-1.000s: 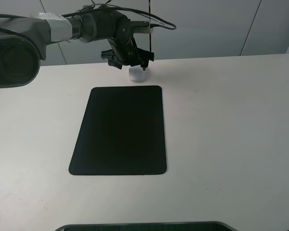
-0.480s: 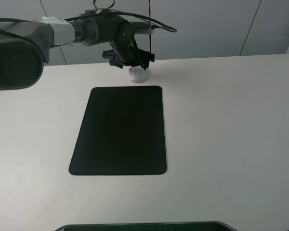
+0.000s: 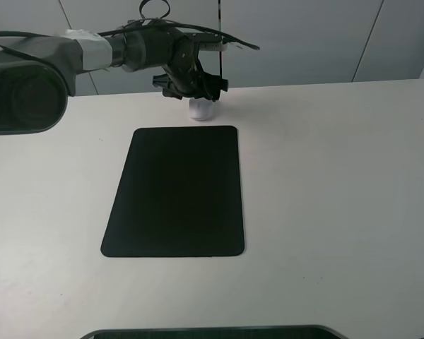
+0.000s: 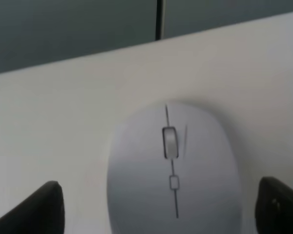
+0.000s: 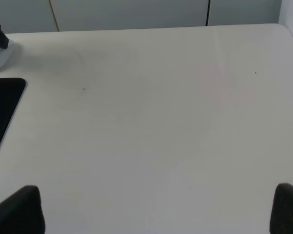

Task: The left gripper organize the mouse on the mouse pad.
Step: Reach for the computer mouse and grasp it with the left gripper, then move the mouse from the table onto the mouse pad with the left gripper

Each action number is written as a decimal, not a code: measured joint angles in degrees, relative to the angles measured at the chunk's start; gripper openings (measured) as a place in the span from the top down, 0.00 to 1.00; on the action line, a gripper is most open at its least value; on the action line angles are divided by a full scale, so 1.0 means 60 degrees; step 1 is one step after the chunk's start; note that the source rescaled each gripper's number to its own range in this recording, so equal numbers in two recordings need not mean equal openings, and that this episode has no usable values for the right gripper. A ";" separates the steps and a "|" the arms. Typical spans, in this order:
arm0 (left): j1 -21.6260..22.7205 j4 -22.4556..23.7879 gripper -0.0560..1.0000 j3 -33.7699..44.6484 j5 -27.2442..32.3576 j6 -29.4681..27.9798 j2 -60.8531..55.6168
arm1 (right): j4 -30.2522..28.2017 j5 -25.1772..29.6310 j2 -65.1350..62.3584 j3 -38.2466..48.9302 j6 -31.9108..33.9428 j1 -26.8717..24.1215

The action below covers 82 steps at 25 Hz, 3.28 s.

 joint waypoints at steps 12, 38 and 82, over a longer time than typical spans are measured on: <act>0.0000 0.0023 0.00 0.0000 -0.0102 -0.0037 0.0227 | 0.0000 0.0000 0.0000 0.0000 0.0000 0.0000; -0.0032 0.0023 0.00 0.0000 -0.0024 -0.0045 0.0470 | 0.0000 0.0000 0.0000 0.0000 0.0000 0.0000; -0.0114 0.0202 0.94 -0.0650 0.1096 -0.0353 0.0492 | 0.0000 0.0000 0.0000 0.0000 0.0000 0.0000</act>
